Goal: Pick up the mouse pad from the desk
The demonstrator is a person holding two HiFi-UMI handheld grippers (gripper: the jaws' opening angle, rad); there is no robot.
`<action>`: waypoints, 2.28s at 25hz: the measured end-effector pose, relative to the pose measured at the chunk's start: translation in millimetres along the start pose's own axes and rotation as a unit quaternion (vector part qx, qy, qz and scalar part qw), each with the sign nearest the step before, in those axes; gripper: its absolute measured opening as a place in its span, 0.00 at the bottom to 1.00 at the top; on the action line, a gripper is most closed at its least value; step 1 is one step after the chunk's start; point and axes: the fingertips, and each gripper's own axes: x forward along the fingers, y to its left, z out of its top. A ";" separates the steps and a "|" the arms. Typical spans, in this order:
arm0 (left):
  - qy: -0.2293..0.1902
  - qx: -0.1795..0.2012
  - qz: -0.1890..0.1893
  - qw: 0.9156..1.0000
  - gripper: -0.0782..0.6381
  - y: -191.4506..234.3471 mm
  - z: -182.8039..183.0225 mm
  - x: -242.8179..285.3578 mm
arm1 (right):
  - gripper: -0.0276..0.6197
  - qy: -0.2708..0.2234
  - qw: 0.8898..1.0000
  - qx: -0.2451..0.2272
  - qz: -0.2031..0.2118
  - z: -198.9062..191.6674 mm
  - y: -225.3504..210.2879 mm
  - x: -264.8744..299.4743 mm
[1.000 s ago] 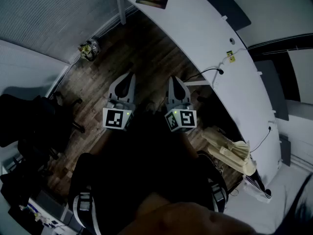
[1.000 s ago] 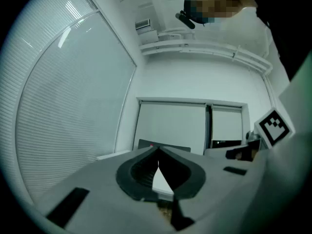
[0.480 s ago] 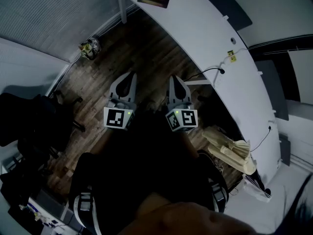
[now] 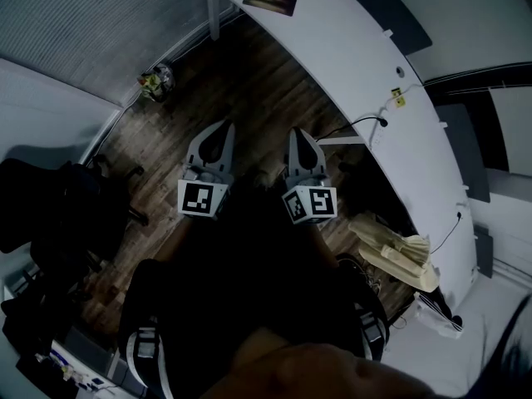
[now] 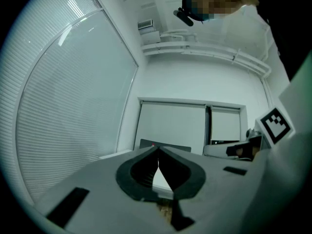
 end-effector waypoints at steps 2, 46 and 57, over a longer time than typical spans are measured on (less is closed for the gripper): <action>-0.001 -0.002 -0.003 1.000 0.12 11.1 0.9 -5.0 | 0.04 -0.002 1.000 -0.001 -0.005 -2.5 10.7 4.1; 0.033 -0.015 -0.016 0.999 0.12 106.9 -18.6 96.0 | 0.04 0.006 1.000 0.000 -0.011 -9.7 -3.1 153.2; 0.050 -0.016 -0.007 0.999 0.12 125.9 -10.4 205.4 | 0.04 0.016 1.000 0.005 -0.001 17.1 -68.3 244.0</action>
